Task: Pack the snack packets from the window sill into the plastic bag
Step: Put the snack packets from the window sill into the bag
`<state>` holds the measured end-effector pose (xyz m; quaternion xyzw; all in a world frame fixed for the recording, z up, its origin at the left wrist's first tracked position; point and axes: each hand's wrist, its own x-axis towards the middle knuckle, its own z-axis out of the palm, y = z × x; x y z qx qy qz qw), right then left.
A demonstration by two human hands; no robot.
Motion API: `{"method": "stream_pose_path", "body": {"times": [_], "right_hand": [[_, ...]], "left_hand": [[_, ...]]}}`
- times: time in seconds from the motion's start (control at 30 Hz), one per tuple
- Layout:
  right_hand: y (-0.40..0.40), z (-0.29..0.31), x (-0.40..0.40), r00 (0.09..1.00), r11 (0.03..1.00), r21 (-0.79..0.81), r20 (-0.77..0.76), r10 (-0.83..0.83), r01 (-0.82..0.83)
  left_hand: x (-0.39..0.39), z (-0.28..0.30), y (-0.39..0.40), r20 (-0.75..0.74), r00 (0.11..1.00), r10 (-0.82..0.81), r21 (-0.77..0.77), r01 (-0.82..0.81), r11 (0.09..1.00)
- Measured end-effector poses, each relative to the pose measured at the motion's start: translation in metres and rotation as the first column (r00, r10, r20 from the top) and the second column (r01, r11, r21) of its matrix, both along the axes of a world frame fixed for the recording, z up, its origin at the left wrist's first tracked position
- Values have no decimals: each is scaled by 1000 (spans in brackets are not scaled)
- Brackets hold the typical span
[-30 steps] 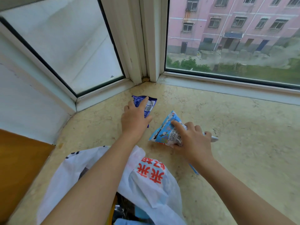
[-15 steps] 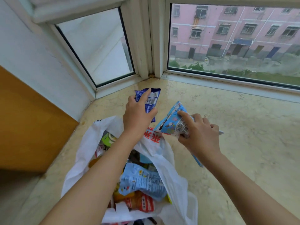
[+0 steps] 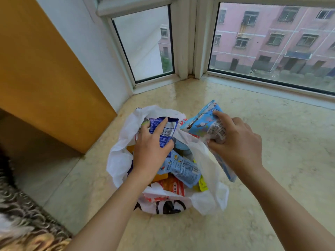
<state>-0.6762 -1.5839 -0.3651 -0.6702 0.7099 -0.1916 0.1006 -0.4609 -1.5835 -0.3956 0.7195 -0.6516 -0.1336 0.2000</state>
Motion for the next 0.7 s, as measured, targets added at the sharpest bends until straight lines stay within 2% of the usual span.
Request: {"method": "stream_pose_path", "body": {"times": [0.27, 0.43, 0.53, 0.7], "right_hand": [[21, 16, 23, 996, 998, -31, 64, 62, -60], [29, 21, 36, 990, 994, -53, 100, 102, -97], [31, 21, 43, 988, 994, -41, 115, 105, -101], [34, 18, 55, 978, 993, -21, 171, 116, -114]], "left_hand": [[15, -33, 34, 142, 990, -10, 94, -3, 996], [15, -47, 35, 299, 954, -31, 181, -25, 983], [17, -61, 37, 296, 953, -60, 211, -4, 977], [12, -63, 35, 224, 963, -148, 392, 50, 919]]}}
